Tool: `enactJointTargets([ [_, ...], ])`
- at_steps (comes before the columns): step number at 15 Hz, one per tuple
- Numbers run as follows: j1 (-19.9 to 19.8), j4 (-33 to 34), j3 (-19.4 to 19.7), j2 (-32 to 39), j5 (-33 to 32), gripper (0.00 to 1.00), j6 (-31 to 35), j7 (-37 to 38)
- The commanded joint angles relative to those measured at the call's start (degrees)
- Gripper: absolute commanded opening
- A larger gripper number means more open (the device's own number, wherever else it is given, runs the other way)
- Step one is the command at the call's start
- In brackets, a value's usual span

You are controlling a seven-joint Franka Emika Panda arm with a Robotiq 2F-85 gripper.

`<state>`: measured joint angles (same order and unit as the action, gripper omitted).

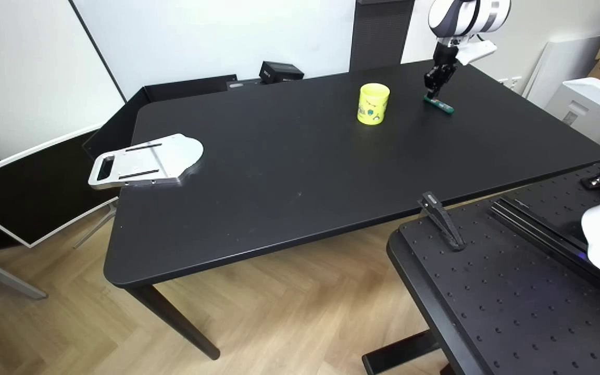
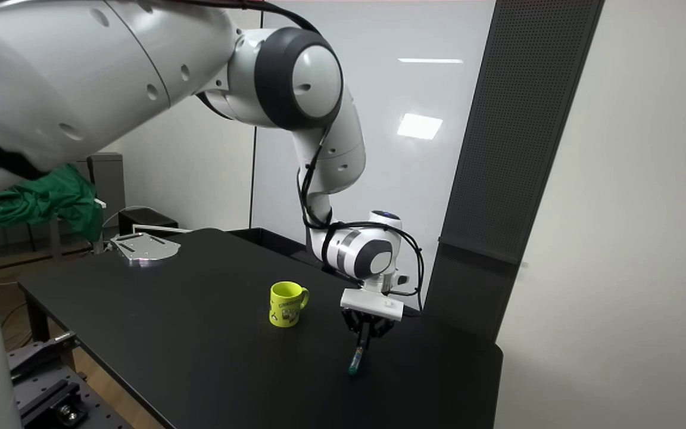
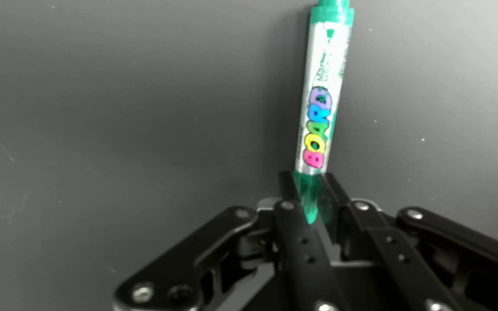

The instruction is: Put the green marker inside the yellow mug

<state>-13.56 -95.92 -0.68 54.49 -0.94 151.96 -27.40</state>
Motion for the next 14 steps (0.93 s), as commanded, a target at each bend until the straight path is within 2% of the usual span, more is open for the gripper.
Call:
enactJointTargets([
  [1,-1.50,2.20,-0.70,-0.46,-0.54,0.40,-2.40,2.18],
  [2,-1.15,2.12,-0.54,-0.40,-0.94,0.36,-2.24,2.28],
  [4,-1.18,2.37,-1.16,-0.10,-0.75,0.42,-3.22,2.08],
  [12,0.14,2.67,-1.81,1.66,-0.84,0.96,-5.46,2.49],
  [13,0.30,2.73,-1.73,2.10,-0.90,0.53,-5.40,2.57],
  [14,0.39,2.79,-1.72,2.42,-0.88,0.56,-5.40,2.66],
])
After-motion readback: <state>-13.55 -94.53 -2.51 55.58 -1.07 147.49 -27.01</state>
